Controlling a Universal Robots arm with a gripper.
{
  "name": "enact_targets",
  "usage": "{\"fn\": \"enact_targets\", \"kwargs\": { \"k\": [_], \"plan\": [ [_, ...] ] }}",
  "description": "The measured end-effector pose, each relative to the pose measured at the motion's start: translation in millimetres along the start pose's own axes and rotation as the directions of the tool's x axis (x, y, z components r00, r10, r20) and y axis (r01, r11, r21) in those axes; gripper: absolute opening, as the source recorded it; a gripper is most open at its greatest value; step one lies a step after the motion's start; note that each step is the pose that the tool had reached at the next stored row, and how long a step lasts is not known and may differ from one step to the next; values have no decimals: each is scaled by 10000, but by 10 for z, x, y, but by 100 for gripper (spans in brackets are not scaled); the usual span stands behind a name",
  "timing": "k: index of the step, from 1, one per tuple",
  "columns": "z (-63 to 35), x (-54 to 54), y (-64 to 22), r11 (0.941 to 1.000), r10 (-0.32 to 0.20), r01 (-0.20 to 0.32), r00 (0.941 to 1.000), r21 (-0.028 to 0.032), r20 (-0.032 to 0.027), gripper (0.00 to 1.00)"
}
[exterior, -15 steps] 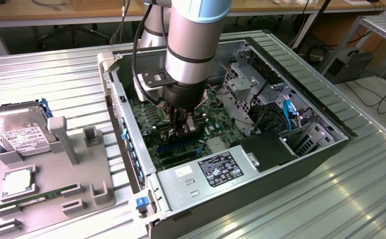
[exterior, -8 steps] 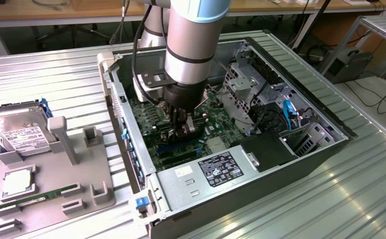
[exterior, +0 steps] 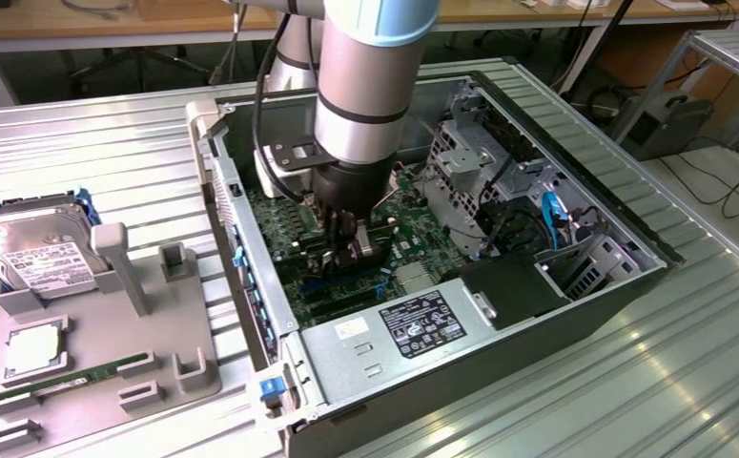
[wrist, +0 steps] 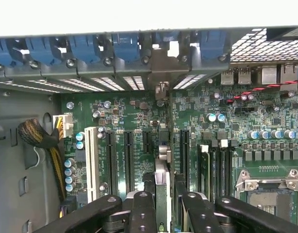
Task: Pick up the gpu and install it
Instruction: 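Insert the gpu into the slot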
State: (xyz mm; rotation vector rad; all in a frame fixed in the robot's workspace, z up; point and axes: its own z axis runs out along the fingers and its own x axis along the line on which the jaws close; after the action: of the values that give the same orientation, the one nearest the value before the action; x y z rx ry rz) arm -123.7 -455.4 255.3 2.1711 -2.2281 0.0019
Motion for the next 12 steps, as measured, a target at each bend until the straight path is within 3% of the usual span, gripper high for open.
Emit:
{"fn": "enact_targets", "kwargs": {
  "k": [1, 3, 4, 7, 12],
  "plan": [
    [0, 0, 0, 10000, -1, 1, 10000, 1, -2, 33],
    [1, 0, 0, 10000, 0, 0, 10000, 2, -1, 33],
    [0, -1, 0, 10000, -1, 1, 10000, 2, 0, 40],
    [-40, 0, 0, 10000, -1, 1, 10000, 2, -1, 40],
    [-195, 4, 3, 10000, -1, 1, 10000, 2, 0, 40]
  ]
}}
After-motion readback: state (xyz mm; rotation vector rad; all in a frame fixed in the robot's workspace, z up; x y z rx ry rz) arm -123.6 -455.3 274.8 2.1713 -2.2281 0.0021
